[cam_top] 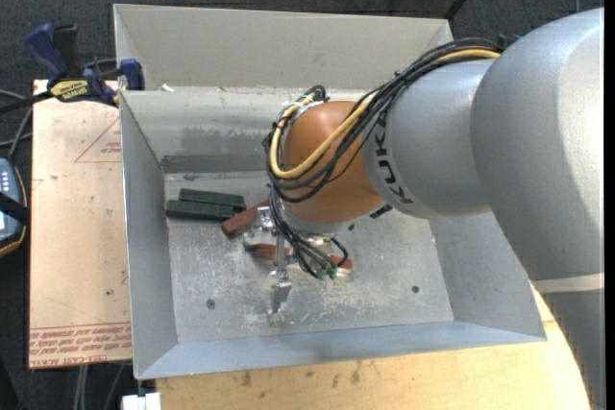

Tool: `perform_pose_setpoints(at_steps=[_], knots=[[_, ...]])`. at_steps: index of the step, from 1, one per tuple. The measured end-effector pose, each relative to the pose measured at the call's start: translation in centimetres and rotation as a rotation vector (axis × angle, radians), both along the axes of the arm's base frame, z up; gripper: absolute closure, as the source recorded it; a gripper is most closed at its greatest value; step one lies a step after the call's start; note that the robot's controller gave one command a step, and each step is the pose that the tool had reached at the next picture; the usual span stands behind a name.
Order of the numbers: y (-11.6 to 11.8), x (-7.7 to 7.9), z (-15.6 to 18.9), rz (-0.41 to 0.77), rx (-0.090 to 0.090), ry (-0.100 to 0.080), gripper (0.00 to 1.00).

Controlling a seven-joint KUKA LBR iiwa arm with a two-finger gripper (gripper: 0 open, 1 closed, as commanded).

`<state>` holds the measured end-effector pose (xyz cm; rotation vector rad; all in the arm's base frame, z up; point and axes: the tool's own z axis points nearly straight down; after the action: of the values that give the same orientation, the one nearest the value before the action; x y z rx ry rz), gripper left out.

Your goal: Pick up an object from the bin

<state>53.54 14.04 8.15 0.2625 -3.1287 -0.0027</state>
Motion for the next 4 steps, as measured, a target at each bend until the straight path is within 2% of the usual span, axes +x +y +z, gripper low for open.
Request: perform_pose_setpoints(at_steps=[1, 2, 3, 4], knots=[[-7.1, 3.0, 0.2, 0.002, 0.001, -0.006, 1.00], [-7.1, 3.0, 0.2, 0.002, 0.001, -0.006, 1.00], [-7.7, 2.1, 7.7, 0.268, 0.000, -0.009, 0.00], [-7.7, 2.0, 7.6, 0.268, 0.001, -0.005, 0.00]])
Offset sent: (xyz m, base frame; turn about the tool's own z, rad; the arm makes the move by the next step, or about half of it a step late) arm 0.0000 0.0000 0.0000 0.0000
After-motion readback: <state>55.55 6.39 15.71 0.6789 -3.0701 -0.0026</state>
